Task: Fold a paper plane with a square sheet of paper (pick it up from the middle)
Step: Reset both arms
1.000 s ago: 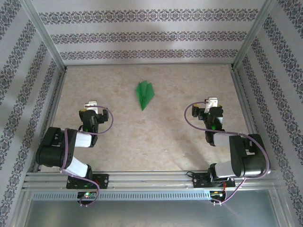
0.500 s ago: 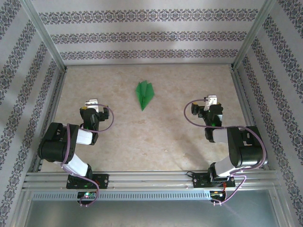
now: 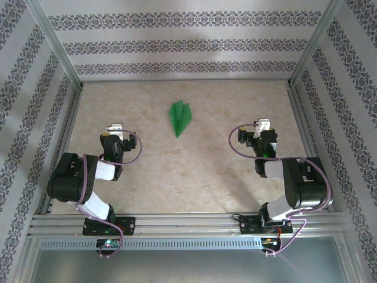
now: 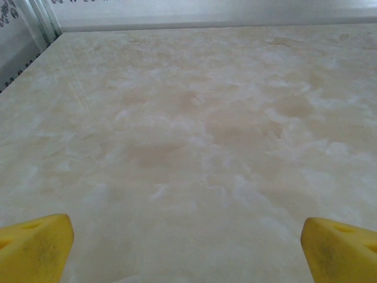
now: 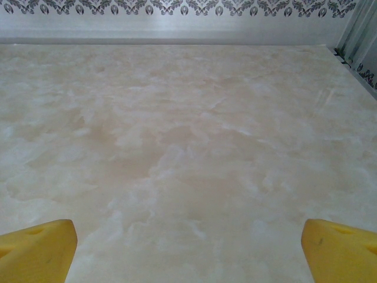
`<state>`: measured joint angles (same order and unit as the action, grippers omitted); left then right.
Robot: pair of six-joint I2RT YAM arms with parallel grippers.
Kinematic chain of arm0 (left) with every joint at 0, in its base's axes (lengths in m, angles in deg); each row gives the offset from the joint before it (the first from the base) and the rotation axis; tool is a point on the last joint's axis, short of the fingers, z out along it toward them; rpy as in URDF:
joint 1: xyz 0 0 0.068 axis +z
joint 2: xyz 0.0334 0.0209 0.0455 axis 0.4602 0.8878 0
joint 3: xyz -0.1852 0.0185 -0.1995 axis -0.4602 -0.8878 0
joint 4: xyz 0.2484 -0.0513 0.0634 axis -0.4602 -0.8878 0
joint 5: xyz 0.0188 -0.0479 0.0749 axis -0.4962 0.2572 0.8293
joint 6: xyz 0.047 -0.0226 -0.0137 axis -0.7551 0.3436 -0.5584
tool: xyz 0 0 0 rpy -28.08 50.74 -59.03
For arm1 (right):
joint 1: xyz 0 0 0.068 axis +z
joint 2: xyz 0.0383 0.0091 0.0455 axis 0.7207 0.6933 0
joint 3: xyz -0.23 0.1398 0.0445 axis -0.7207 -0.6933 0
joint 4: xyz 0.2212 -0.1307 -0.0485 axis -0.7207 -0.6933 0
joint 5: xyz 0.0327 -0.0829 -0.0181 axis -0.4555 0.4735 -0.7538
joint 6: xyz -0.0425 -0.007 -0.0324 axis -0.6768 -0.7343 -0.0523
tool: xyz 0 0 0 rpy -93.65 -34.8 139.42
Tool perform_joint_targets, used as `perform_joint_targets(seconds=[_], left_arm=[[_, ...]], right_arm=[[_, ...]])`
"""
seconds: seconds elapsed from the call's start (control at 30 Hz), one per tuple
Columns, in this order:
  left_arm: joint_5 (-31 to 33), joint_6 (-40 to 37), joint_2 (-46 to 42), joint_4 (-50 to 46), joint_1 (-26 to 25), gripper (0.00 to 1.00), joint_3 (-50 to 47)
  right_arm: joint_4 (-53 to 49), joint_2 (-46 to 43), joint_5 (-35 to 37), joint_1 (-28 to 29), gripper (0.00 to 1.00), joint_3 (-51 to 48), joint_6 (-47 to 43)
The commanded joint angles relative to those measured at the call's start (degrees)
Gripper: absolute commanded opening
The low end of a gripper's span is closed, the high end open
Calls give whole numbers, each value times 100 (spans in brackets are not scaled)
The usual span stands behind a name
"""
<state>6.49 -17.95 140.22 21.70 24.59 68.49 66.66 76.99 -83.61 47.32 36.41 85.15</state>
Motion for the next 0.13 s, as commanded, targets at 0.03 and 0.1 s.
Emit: perform_joint_targets(seconds=[0.03,0.1], left_arm=[[-146,-49,19,94,131,99,141],[-148,-45,19,100,130,99,135]], right_arm=[[160,24,-72,-42,98,80,42],[160,25,-70,-44,98,80,41]])
